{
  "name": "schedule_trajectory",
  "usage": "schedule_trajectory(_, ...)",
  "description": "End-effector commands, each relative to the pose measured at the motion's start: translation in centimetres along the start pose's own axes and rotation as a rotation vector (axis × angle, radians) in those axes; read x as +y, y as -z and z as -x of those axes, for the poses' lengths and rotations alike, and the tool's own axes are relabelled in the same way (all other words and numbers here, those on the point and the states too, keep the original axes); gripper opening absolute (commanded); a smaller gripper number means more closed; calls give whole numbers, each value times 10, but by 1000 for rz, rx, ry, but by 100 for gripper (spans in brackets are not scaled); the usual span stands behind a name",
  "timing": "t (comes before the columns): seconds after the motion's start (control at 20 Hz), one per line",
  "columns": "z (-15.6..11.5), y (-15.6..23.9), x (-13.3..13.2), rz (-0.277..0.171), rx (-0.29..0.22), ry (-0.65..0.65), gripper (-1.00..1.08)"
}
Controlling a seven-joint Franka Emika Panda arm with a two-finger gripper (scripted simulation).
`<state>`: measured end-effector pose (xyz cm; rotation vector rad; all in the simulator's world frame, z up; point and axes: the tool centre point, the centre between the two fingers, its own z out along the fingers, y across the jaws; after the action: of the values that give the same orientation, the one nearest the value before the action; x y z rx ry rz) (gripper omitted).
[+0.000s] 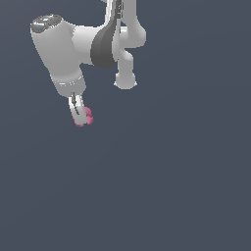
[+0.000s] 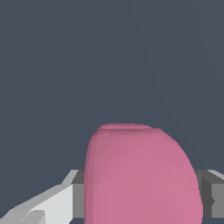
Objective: Pick up the object and move it to a goal position.
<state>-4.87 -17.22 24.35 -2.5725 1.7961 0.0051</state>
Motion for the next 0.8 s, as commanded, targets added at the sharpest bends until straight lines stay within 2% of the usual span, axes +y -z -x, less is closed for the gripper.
schedule_trajectory(0.0, -6, 25, 19, 0, 0, -1, -100)
schedule_trajectory(0.4, -23, 98, 71, 1, 2, -1, -100)
schedule_trajectory(0.75, -35, 143, 101, 1, 4, -1, -100)
